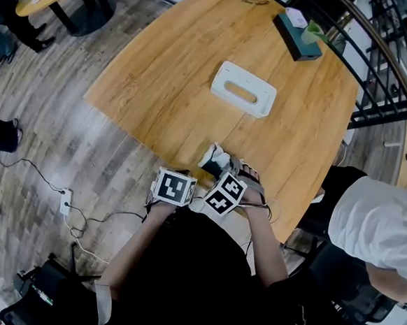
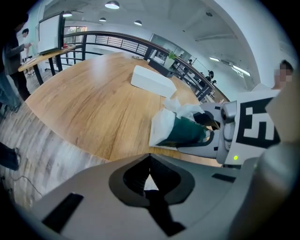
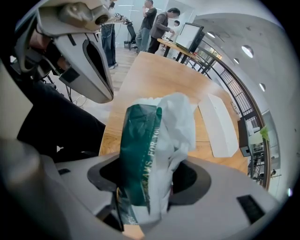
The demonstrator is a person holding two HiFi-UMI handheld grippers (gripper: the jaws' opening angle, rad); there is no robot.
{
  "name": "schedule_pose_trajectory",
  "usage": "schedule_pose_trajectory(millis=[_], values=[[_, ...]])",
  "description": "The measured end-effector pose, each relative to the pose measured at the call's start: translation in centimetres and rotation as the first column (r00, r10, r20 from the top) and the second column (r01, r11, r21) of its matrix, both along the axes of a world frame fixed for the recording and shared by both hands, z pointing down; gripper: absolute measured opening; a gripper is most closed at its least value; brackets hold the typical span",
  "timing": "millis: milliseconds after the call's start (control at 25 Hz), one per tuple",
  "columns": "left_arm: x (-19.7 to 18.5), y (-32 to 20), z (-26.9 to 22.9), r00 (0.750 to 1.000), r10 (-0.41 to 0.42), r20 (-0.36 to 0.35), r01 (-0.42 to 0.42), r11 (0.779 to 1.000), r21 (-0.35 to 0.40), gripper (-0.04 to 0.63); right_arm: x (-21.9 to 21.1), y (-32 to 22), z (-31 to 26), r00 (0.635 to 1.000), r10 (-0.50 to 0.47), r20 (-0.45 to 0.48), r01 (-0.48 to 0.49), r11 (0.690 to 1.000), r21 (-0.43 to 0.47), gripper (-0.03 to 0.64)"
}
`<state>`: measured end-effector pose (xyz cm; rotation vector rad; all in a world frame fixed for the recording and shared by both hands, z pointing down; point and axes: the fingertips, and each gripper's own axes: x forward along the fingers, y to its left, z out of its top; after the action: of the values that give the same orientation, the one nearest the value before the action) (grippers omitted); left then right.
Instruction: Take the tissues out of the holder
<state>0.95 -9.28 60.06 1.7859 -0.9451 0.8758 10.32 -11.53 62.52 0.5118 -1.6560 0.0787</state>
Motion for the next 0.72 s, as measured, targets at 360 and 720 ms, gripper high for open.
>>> schedule_pose_trajectory(millis=[360, 720], values=[[-0.3, -0.2, -0.3, 1.0, -0.004, -0.012, 0.004, 1.0, 0.015, 0.008, -0.3, 0.0, 0.3, 1.0, -0.006, -0.015, 0.006, 1.0, -0.008, 0.29], [-0.2, -0.4, -0.7, 1.0, 0.018, -0.015, -0.018, 1.0, 0.022, 0.008, -0.4, 0.0, 0.4, 1.0, -0.009, -0.023, 0.009, 1.0, -0.005, 0.291]])
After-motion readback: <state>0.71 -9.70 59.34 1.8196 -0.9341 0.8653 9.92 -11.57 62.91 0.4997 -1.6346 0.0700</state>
